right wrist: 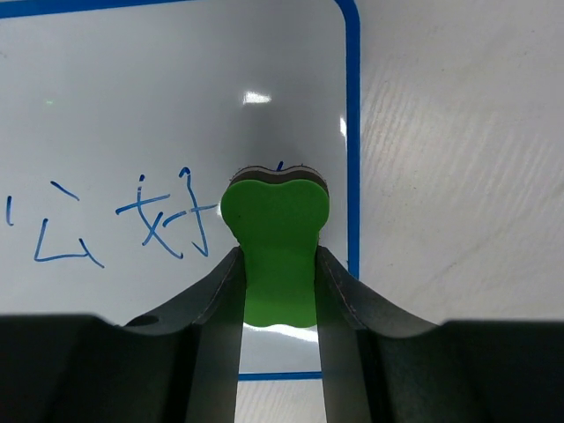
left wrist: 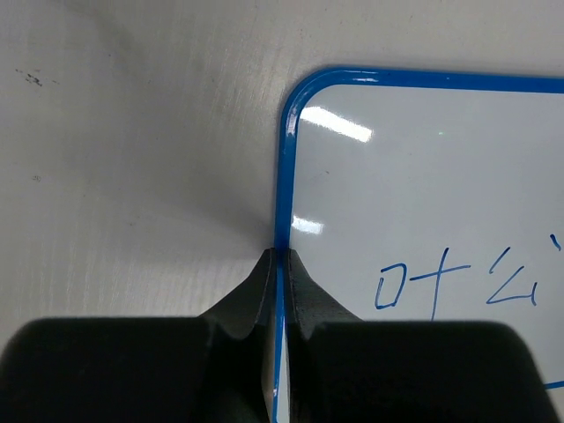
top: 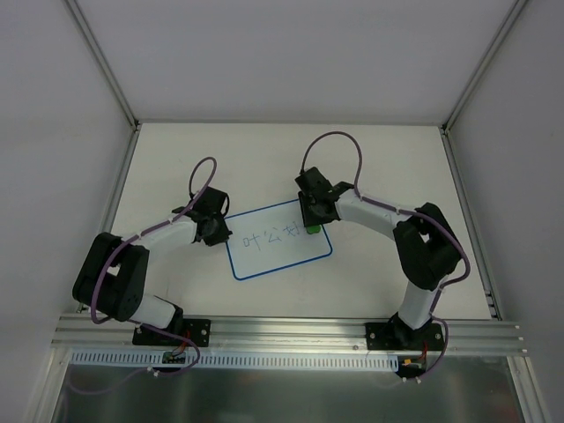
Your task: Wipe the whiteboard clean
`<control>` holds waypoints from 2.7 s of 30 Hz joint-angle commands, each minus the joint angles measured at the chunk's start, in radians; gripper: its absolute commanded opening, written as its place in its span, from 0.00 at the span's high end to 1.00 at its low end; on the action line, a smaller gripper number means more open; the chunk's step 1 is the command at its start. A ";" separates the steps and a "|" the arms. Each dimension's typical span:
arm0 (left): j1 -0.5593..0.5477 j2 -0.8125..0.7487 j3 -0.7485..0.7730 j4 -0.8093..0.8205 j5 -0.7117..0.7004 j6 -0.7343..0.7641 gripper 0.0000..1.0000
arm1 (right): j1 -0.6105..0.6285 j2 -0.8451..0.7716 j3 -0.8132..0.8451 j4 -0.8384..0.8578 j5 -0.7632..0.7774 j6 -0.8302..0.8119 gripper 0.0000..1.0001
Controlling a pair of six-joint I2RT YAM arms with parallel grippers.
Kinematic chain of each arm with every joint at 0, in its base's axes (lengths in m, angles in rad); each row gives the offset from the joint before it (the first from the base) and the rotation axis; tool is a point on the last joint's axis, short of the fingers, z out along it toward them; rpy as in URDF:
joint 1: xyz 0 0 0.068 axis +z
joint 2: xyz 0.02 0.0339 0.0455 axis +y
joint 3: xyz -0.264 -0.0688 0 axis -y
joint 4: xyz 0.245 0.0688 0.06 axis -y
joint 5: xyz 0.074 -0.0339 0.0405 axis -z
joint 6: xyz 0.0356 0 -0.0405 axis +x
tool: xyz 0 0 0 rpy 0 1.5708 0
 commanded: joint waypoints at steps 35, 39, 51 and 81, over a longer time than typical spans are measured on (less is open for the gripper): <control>0.026 0.038 -0.047 0.002 0.050 -0.032 1.00 | -0.080 0.244 0.221 -0.383 0.080 0.068 1.00; 0.026 0.051 -0.034 0.005 0.069 -0.026 1.00 | -0.022 0.290 0.300 -0.375 0.024 0.074 0.99; 0.026 0.057 -0.028 0.025 0.104 -0.039 1.00 | 0.173 0.516 0.593 -0.418 -0.154 0.123 1.00; 0.024 0.057 -0.033 0.053 0.167 -0.112 1.00 | -0.073 0.181 0.069 -0.260 -0.212 0.071 1.00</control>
